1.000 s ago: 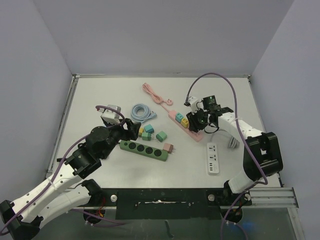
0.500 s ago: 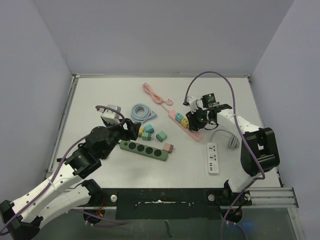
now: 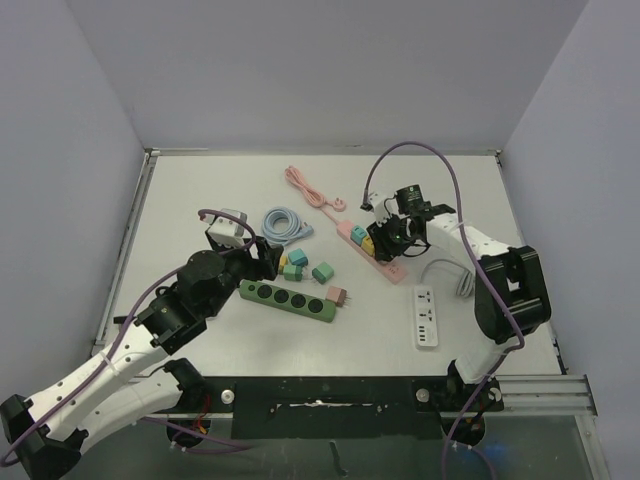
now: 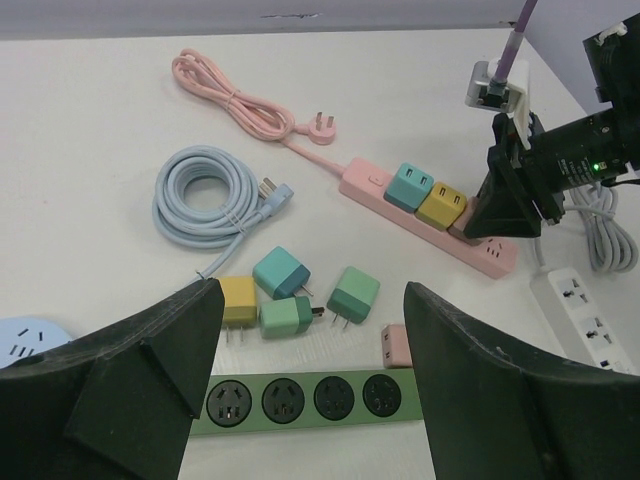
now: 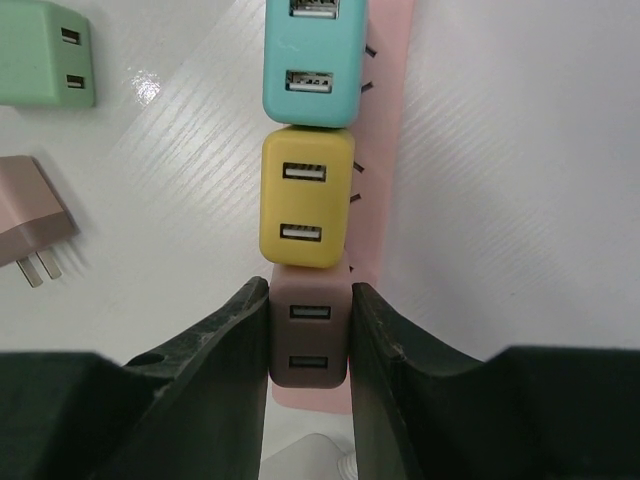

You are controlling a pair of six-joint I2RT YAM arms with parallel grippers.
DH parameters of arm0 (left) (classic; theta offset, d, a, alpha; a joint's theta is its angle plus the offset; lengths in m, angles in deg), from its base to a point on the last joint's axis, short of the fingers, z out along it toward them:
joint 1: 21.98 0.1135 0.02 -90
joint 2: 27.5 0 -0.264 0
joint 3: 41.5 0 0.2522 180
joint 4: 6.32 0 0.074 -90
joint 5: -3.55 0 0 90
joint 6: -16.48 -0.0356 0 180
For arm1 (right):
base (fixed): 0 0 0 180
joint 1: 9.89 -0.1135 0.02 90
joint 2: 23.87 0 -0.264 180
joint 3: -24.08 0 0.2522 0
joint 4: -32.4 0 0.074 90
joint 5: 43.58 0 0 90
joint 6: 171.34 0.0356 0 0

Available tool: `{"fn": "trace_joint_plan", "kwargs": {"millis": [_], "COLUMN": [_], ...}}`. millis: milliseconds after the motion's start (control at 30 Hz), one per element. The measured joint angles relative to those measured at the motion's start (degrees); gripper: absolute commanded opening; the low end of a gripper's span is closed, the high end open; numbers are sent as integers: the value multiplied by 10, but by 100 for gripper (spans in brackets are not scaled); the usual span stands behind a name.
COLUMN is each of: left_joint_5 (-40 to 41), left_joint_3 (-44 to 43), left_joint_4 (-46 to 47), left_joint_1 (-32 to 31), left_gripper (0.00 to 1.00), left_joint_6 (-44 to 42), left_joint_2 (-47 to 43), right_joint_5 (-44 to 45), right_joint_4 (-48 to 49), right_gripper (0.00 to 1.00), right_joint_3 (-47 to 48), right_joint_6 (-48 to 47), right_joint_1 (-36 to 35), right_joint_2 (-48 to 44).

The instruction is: Insert the plug

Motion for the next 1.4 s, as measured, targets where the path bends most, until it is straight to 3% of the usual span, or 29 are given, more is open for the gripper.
{"fn": "trace_joint_plan", "kwargs": {"millis": [400, 633, 700, 1133, 1400], "left_joint_5": [2, 2, 2, 1, 1], "left_joint_3": [0, 0, 0, 0, 0], "left_joint_4": [0, 0, 0, 0, 0], "left_joint_1": [0, 0, 0, 0, 0], "left_gripper": [72, 72, 72, 72, 72], "left_joint_6": [-4, -4, -4, -4, -4], "left_joint_2": [2, 2, 2, 8, 10], "right_joint_5": [14, 36, 43, 49, 43], "right_joint_4": [2, 4, 8, 12, -17], "right_gripper": [2, 43, 50, 52, 41], "right_joint_3": [0, -1, -4, -12, -12], "right_joint_6": [17, 44, 53, 76, 63], "right_joint_1": [-5, -13, -14, -14, -14], "right_joint_2": [4, -4, -8, -81, -45]}}
